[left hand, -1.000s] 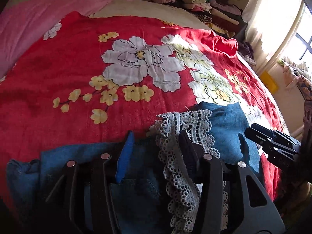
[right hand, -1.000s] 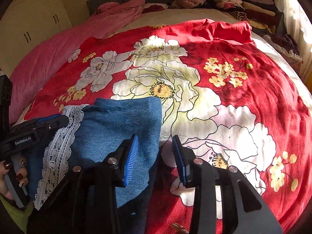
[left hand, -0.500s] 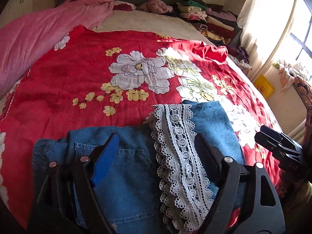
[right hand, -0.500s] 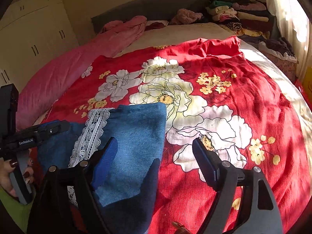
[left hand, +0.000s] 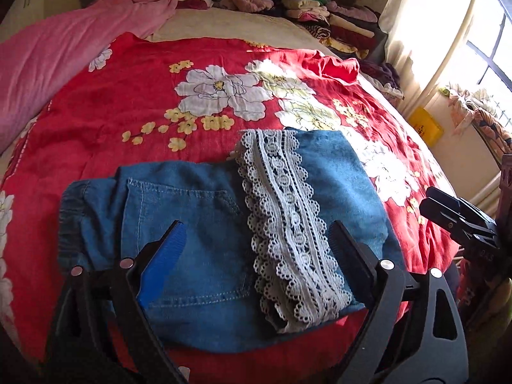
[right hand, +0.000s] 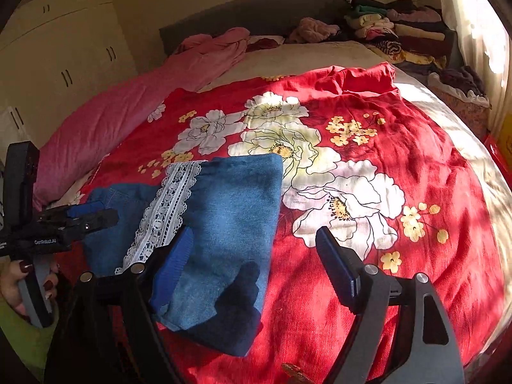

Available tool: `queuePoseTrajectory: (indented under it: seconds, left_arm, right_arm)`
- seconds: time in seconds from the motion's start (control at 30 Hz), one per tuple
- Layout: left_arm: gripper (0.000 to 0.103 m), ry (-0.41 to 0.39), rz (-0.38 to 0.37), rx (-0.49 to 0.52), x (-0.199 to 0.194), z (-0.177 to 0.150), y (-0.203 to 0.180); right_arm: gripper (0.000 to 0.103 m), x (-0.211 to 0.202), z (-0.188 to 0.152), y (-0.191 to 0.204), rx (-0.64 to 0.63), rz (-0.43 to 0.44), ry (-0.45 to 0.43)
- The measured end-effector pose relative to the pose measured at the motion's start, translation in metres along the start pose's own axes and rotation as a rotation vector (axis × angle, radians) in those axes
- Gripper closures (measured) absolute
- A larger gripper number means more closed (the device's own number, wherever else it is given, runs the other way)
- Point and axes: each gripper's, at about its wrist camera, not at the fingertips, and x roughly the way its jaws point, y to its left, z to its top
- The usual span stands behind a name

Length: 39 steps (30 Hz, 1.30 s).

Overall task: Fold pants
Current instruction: 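Open both tools and smooth the folded legs flat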

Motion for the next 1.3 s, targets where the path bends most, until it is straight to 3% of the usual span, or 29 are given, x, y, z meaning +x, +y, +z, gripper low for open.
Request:
queuePoseTrajectory:
  seconds: [0.2, 0.37, 0.47, 0.8, 0.87, 0.97, 1.07, 1.3]
  left_arm:
    - [0.026, 0.091, -0.102, -0.047, 0.006, -0.029, 0.004]
    - [0.028, 0.154, -0.124, -0.076, 0.024, -0.046, -0.008]
    - [0.086, 0.159, -0.113, -0.042, 0.034, -0.052, -0.023]
    - [0.090, 0.158, -0.077, -0.022, 0.023, -0.061, -0.011]
    - [0.090, 0.152, -0.048, 0.019, 0.024, -0.060, -0.018]
    - [0.087, 0.152, -0.033, 0.034, 0.025, -0.062, -0.019]
    - [0.084, 0.153, -0.037, 0.027, 0.025, -0.061, -0.017]
    - [0.083, 0.152, -0.040, 0.028, 0.024, -0.061, -0.018]
  right_arm:
    - [0.025, 0.006, -0.021, 0.007, -0.037, -0.006, 0.051]
    - [0.025, 0.014, -0.034, 0.011, -0.042, -0.003, 0.091]
    - [0.025, 0.015, -0.034, 0.013, -0.050, -0.010, 0.098]
    - [0.025, 0.017, -0.042, 0.046, -0.159, 0.018, 0.095]
    - [0.038, 0.022, -0.045, 0.051, -0.187, 0.020, 0.112]
    - [0.046, 0.033, -0.052, 0.048, -0.192, 0.004, 0.168]
    - [0.047, 0.046, -0.061, 0.041, -0.192, -0.034, 0.242]
    - [0.046, 0.045, -0.062, 0.040, -0.177, -0.025, 0.243]
